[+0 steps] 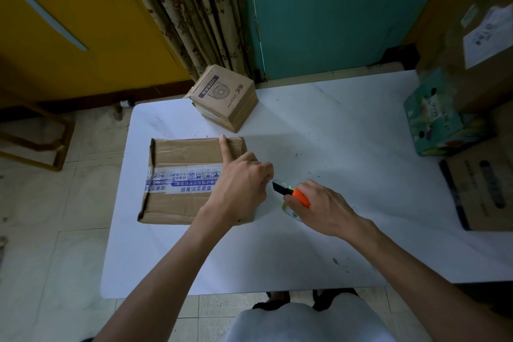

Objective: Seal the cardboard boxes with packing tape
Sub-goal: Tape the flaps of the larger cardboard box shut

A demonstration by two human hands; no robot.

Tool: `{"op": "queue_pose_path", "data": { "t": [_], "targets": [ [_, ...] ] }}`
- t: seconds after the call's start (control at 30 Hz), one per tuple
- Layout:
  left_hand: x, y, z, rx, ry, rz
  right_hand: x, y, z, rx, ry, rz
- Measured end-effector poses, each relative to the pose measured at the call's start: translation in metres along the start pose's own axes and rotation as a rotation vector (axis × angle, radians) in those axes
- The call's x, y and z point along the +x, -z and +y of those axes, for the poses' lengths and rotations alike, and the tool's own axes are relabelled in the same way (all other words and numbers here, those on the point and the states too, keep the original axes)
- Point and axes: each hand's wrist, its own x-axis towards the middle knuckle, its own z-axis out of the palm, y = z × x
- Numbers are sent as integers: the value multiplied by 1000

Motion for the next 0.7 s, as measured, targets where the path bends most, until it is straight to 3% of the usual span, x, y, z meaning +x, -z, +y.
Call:
{"op": "queue_pose_path", "data": {
  "t": [0.23, 0.4, 0.7],
  "targets": [
    [-1, -1, 8, 10, -52, -5, 20, -5, -4, -6, -225, 26],
    [1, -1, 1, 40, -22, 7, 21, -6, -2, 72, -241, 69],
    [1, -7, -2, -1, -43, 54, 9, -27, 11, 293, -266, 295]
  ]
}}
